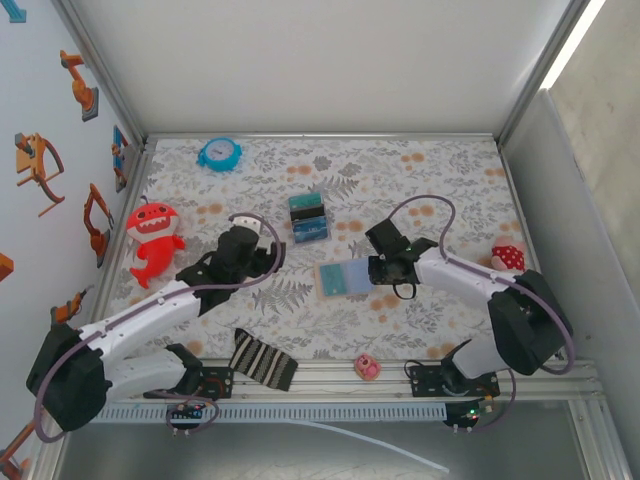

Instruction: Take the credit cards out of the card holder

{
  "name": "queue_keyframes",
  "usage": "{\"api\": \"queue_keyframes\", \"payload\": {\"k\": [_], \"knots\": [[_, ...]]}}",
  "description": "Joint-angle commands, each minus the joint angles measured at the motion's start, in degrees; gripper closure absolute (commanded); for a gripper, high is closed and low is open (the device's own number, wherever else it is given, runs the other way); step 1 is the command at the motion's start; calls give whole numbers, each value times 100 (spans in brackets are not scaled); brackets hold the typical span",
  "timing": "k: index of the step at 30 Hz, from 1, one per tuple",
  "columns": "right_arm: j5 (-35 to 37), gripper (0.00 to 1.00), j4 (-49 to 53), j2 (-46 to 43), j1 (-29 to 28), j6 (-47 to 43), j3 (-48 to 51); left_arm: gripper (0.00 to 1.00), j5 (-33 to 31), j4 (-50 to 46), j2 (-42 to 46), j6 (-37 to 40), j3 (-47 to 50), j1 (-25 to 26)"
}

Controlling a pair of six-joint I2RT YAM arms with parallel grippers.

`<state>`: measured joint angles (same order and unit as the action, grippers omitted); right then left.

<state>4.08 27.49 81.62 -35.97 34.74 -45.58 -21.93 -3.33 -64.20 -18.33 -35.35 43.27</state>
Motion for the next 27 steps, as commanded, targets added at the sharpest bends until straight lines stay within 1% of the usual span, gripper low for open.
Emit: {"api": "queue_keyframes", "payload": {"k": [1,4,7,10,17,23,27], "knots": [[-567,75,-341,-229,55,129,120,3,-191,343,-375,-246,97,331],[-1095,79,-624,-161,63,151,111,3,-236,651,-826,-360,47,577],[-1574,87,-885,7,63,206,102,3,24,1173,-1220,-558,115,621],[-1907,90,-1105,171,62,267,107,3,171,1423,-1584,-643,67,661],[-2399,89,-1630,522,54,495,215,3,205,1445,-2308,-486,-225,855],[-2469,87,-1720,687,12,584,224,3,132,1258,-2807,-376,-555,1093],[-2465,86,-1697,779,-15,595,217,3,89,1225,-2954,-364,-638,1177]]}}
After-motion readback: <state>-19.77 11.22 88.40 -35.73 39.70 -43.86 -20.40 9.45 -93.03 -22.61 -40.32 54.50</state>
